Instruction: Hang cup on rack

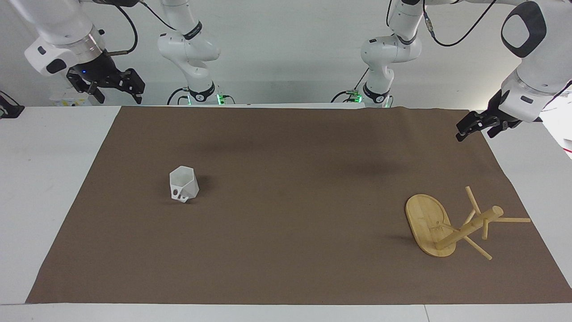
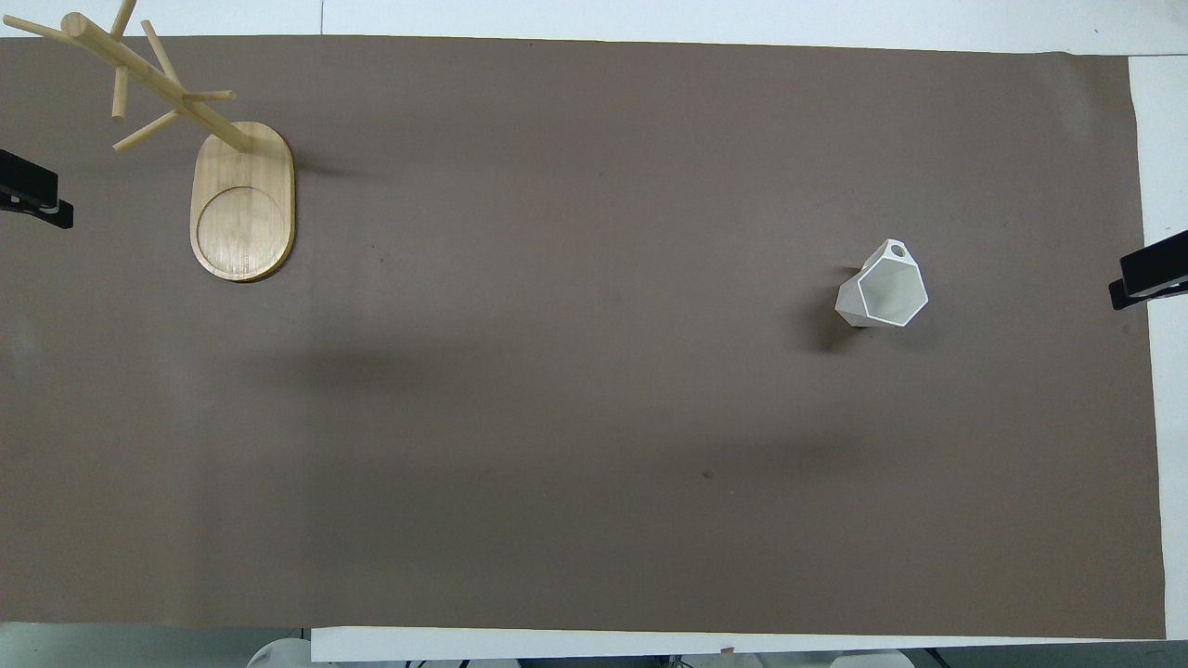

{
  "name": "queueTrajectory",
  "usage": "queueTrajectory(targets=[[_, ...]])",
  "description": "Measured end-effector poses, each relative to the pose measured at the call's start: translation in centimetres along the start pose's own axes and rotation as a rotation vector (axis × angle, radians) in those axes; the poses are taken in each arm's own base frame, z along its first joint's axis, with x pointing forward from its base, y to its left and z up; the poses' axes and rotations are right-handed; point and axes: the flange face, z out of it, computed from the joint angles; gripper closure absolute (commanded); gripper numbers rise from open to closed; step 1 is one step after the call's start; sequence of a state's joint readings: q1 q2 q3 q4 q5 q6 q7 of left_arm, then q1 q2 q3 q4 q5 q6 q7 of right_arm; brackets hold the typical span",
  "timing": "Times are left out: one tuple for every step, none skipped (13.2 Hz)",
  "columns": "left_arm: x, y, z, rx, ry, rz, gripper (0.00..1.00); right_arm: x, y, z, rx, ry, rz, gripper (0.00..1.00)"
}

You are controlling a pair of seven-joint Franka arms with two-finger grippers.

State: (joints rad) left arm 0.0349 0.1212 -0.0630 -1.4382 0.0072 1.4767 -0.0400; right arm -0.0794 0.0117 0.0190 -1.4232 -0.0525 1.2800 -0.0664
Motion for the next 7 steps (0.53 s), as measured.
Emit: queueTrajectory(targets=[[0.00, 0.00, 0.00, 0.000, 0.000, 0.000, 0.00, 0.06, -0.05, 0.06, 0.000, -0.001, -0.001, 0.00], [0.00, 0.00, 0.00, 0.000, 0.000, 0.000, 0.00, 0.11, -0.11, 0.11, 0.000, -0.002, -0.002, 0.00], [0.00, 0.00, 0.00, 0.000, 0.000, 0.000, 0.00, 0.13, -0.17, 0.13, 0.000, -0.003, -0.003, 0.00], [0.00, 0.00, 0.00, 0.000, 0.000, 0.000, 0.00, 0.13, -0.23, 0.13, 0.000, -0.003, -0.004, 0.00], [0.00, 0.00, 0.00, 0.000, 0.000, 0.000, 0.00, 0.14, -0.29, 0.15, -0.001, -0.003, -0.006, 0.00], [0.00, 0.00, 0.00, 0.000, 0.000, 0.000, 0.00, 0.18, -0.39, 0.32, 0.000, -0.007, -0.028, 0.00], [0.00, 0.00, 0.00, 0.000, 0.000, 0.000, 0.00, 0.42, -0.38, 0.67, 0.008, -0.001, -0.107, 0.00]])
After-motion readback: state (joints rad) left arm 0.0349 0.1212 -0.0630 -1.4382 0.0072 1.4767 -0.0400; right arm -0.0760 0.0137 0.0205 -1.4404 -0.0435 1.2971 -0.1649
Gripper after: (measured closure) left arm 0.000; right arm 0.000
